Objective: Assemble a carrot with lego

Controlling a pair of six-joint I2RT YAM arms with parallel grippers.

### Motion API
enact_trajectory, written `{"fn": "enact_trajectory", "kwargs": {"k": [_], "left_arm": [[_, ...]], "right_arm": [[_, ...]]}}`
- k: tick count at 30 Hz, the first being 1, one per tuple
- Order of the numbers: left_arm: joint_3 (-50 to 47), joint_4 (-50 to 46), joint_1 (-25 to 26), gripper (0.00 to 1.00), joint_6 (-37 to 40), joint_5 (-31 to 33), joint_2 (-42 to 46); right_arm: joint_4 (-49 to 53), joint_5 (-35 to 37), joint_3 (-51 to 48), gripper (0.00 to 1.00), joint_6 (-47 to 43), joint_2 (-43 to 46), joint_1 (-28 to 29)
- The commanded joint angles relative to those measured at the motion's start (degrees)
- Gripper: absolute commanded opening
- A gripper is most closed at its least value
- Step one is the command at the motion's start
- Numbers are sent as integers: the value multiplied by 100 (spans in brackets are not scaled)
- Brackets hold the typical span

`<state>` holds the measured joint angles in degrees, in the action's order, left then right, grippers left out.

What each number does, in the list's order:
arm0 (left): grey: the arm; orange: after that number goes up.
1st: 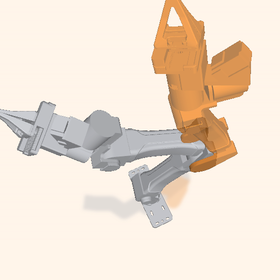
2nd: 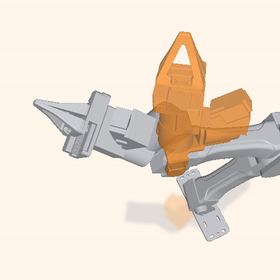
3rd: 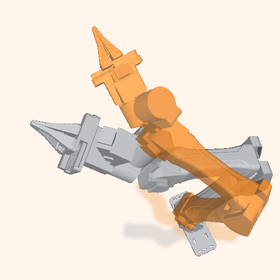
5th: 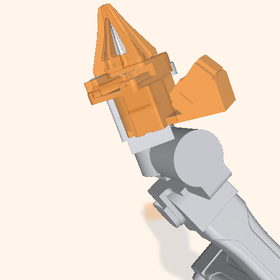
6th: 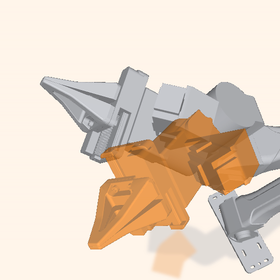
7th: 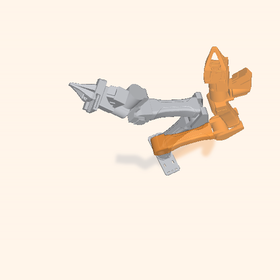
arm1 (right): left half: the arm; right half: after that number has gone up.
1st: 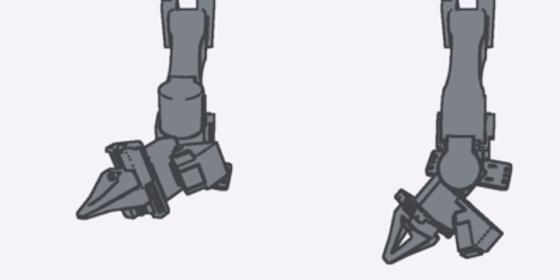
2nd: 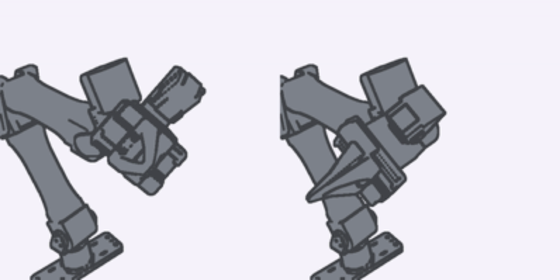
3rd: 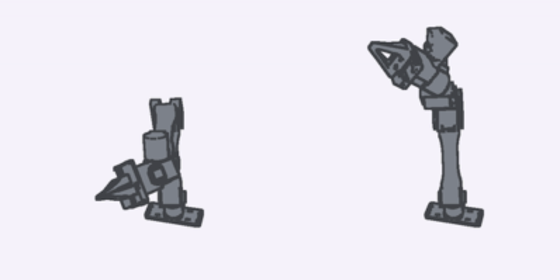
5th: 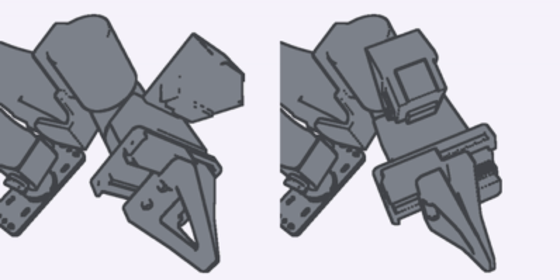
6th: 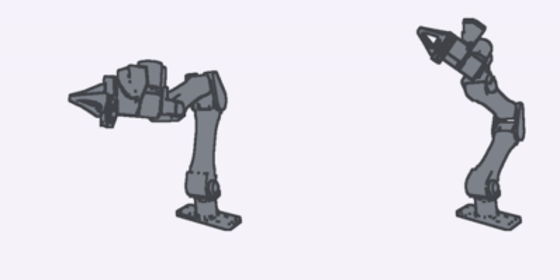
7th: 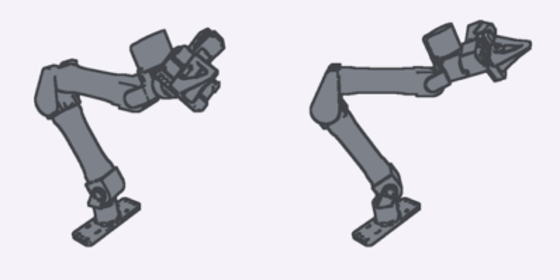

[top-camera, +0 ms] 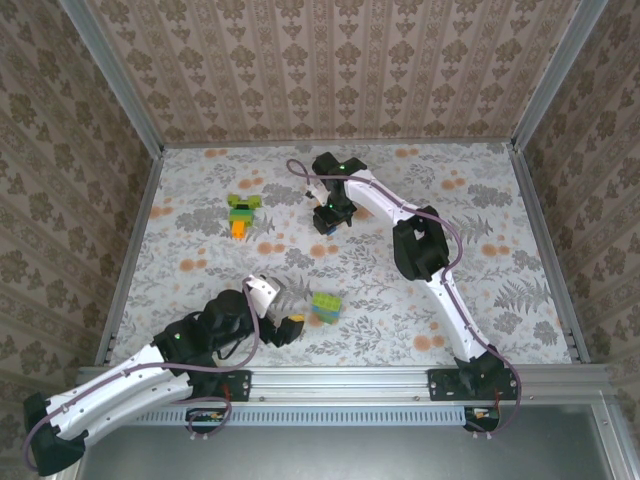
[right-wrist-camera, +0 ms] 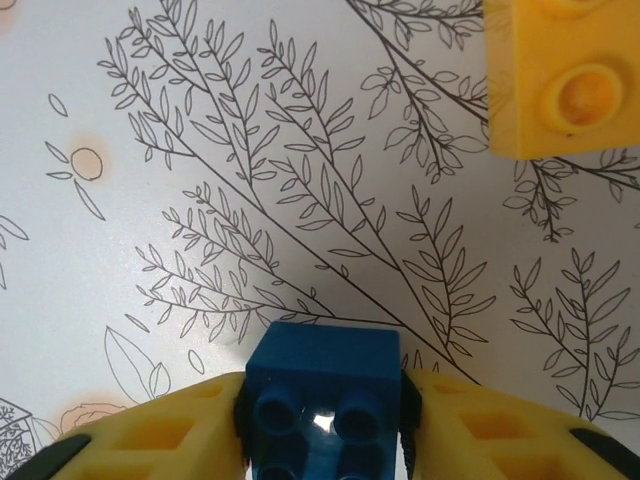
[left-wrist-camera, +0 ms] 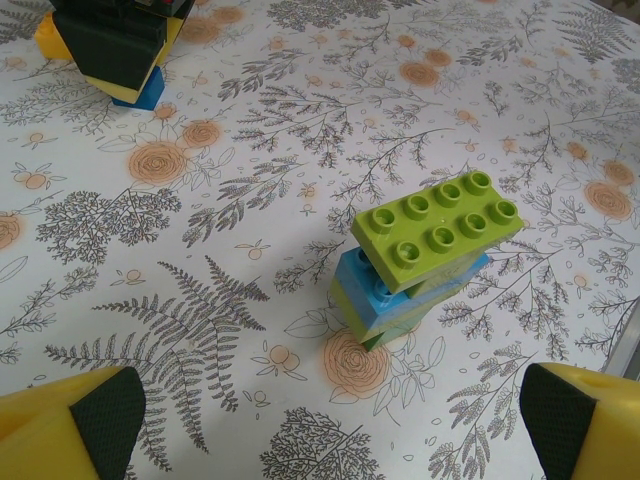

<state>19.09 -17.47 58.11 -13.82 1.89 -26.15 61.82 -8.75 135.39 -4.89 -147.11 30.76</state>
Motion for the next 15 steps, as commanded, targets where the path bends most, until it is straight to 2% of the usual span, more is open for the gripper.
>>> {"fn": "enact_trajectory", "kwargs": {"k": [1, 8, 15], "left_arm": [[-55, 99, 48, 100, 103, -71, -6], [45, 471, 148, 100, 230, -549, -654], [331, 657, 908, 100, 412, 194, -1412]], "right_arm": [[18, -169, 137, 39, 143, -93, -16], [-236, -153, -421, 34, 555, 495, -61], [-840, -228, -1832, 33, 1064, 1726, -97]]}}
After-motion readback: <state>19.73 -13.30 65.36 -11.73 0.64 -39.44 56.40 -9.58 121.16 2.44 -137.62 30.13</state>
